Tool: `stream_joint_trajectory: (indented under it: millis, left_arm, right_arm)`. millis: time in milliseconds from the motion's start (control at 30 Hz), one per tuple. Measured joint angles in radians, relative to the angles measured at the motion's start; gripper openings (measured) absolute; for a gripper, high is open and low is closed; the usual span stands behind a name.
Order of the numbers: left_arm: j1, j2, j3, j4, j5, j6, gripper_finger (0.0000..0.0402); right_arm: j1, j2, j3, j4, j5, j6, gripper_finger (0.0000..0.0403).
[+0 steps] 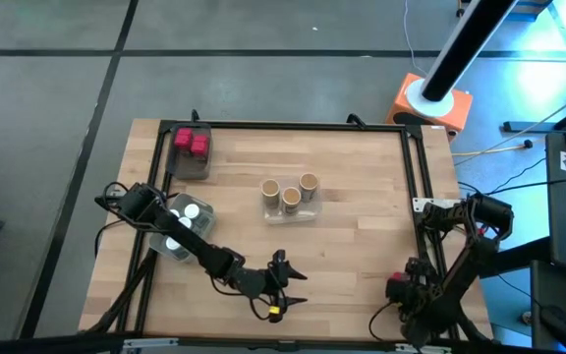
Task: Sort spices by type
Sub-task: Put the red seasoning can into the black bin
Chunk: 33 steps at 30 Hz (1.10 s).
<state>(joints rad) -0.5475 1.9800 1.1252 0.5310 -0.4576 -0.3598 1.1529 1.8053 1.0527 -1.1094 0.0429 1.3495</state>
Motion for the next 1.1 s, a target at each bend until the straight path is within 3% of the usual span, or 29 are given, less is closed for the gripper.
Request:
stream_joint_trajectory:
  millis: [167,433,600,833,1100]
  left_arm:
    - [-0.003,-0.007,0.0,-0.004,0.001,0.019,0.0266]
    - [-0.031,-0.061,0.0,-0.007,-0.007,0.051,0.0266]
    - [-0.051,-0.072,0.0,-0.033,-0.056,0.059,0.0266]
    - [-0.055,-0.081,0.0,-0.069,-0.078,0.052,0.0266]
    - [-0.055,-0.083,0.0,-0.08,-0.08,0.03,0.0266]
  right_arm:
    - [-0.003,0.001,0.015,0.01,0.055,0.003,0.0338]
    - [-0.028,0.0,0.109,0.028,0.361,-0.02,0.0337]
    - [-0.08,-0.001,0.117,0.14,0.595,-0.1,0.0337]
    - [-0.178,-0.002,0.024,0.518,0.768,-0.304,0.0338]
    - [-0.28,-0.002,-0.147,1.051,0.873,-0.556,0.0337]
